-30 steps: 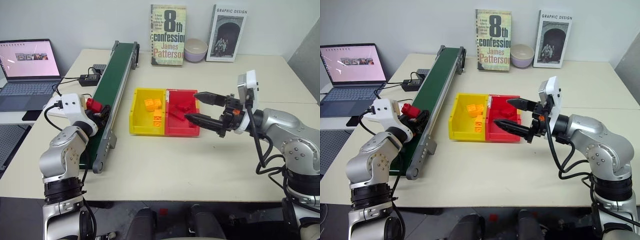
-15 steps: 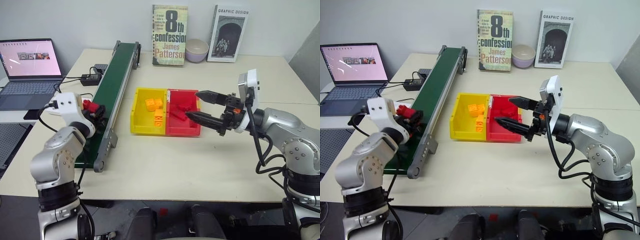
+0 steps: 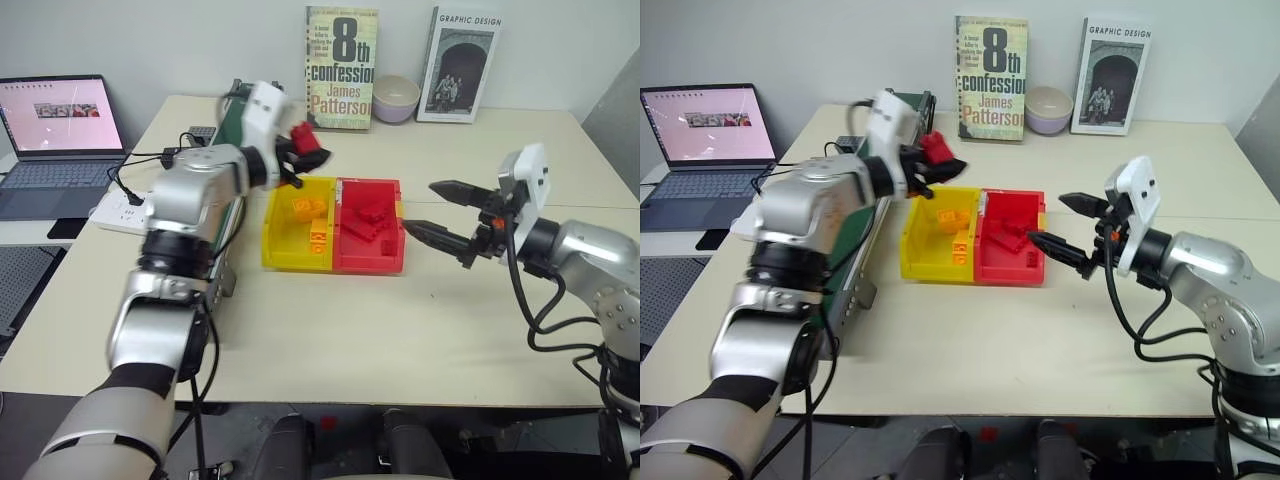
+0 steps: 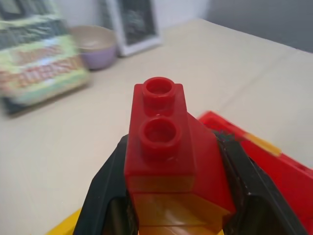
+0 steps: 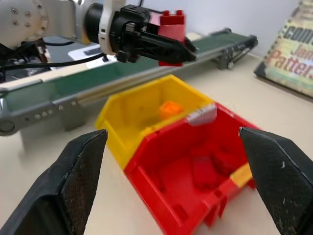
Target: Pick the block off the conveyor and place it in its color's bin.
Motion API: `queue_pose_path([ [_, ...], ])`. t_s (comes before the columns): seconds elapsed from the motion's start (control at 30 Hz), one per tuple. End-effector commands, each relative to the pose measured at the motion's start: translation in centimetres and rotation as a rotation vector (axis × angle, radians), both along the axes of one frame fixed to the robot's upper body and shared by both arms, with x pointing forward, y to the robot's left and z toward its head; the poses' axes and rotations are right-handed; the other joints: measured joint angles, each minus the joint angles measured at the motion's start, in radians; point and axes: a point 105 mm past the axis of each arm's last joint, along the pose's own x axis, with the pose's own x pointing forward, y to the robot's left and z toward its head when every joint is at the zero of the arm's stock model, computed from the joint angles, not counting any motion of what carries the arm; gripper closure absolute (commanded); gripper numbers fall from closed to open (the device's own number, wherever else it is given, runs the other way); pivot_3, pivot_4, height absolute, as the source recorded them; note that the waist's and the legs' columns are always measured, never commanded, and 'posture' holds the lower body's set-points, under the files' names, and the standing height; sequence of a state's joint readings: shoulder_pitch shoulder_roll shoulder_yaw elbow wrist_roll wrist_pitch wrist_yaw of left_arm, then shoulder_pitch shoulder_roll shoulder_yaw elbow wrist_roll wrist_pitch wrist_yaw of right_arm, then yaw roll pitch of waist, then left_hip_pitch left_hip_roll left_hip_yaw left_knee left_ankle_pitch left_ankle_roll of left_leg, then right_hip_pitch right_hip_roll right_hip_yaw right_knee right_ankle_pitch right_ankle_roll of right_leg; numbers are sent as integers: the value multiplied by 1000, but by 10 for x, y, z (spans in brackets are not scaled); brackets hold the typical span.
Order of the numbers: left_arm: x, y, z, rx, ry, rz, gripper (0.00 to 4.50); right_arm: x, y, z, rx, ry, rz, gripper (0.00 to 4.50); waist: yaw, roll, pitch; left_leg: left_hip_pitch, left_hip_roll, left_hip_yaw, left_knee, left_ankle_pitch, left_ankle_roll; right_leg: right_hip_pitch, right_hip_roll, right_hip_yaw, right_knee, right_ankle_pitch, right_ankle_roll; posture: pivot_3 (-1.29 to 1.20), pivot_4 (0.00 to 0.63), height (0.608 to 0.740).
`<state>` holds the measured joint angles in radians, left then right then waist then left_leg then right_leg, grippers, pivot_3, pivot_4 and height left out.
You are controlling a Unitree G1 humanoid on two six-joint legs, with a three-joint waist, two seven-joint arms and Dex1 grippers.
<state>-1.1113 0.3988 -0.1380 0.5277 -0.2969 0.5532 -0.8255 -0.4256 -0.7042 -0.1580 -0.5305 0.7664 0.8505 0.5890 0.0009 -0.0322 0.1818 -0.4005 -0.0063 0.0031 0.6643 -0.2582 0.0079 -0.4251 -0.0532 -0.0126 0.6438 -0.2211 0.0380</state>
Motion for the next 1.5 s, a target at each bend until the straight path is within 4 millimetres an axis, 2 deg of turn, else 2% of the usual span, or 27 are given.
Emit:
queue_pose_path([
  [0.03,-7,-20,9,58,-59,-144,2958,-12,-5,3,-48,-58,-72,0,-6,0,0,0,0,0,0,0,0,0,0,0,0,0,0,0,150,740],
  [0.07,-9,-25,6,72,-55,-175,2958,-14,-6,0,-57,-55,-88,0,-7,0,0,0,1,0,0,0,0,0,0,0,0,0,0,0,150,740],
  [0.13,-12,-39,-13,142,-40,-249,2958,-22,-7,-16,-79,-32,-126,0,-2,0,0,0,0,-2,0,0,0,1,0,-1,0,0,0,0,150,740],
  [0.2,-13,-43,-27,195,-25,-290,2958,-24,-7,-22,-52,-9,-150,0,0,0,0,0,0,-1,0,0,0,1,0,-1,0,-1,1,0,150,740],
  [0.5,-12,-45,-35,196,-5,-333,2958,-24,1,-20,-21,-17,-164,0,-2,0,0,0,0,-1,3,0,0,1,1,0,0,-2,4,0,150,740],
  [0.53,-12,-47,-36,192,-4,-341,2257,-24,2,-19,-18,-18,-166,0,-2,0,0,0,0,-1,3,0,0,1,1,0,1,-2,4,0,150,740],
  [0.6,-11,-47,-39,204,-7,-340,2054,-23,2,-18,-13,-20,-167,0,-1,0,0,0,0,-1,3,0,0,1,1,0,0,-1,3,0,150,740],
  [0.93,-6,-37,-31,188,-19,-307,28,-22,7,-15,14,-15,-148,0,-2,0,0,0,0,-1,3,0,1,1,0,0,0,-1,2,0,150,740],
  [1.0,-4,-26,-22,165,-22,-278,28,-21,7,-14,6,-15,-129,0,-3,0,0,0,0,-1,3,0,1,1,0,0,0,-1,2,0,150,740],
  [1.1,-5,3,-10,136,-19,-223,28,-17,5,-11,-13,-12,-89,0,-10,0,0,0,0,0,3,0,1,1,1,0,1,-1,2,0,150,740],
  [1.23,-33,51,-8,132,10,-186,28,-11,2,-9,-32,7,-10,0,-24,1,0,2,1,0,1,0,1,1,1,1,1,-1,1,0,150,740],
  [1.37,-61,95,-9,145,25,-64,28,-2,-4,-6,-20,21,22,0,-27,1,0,1,1,-3,1,0,0,1,1,1,2,-1,1,0,150,740],
  [1.5,-87,116,-8,135,17,29,28,1,-4,-8,-26,38,66,0,-25,0,0,1,1,-4,1,0,0,1,0,1,2,-1,1,0,150,740],
])
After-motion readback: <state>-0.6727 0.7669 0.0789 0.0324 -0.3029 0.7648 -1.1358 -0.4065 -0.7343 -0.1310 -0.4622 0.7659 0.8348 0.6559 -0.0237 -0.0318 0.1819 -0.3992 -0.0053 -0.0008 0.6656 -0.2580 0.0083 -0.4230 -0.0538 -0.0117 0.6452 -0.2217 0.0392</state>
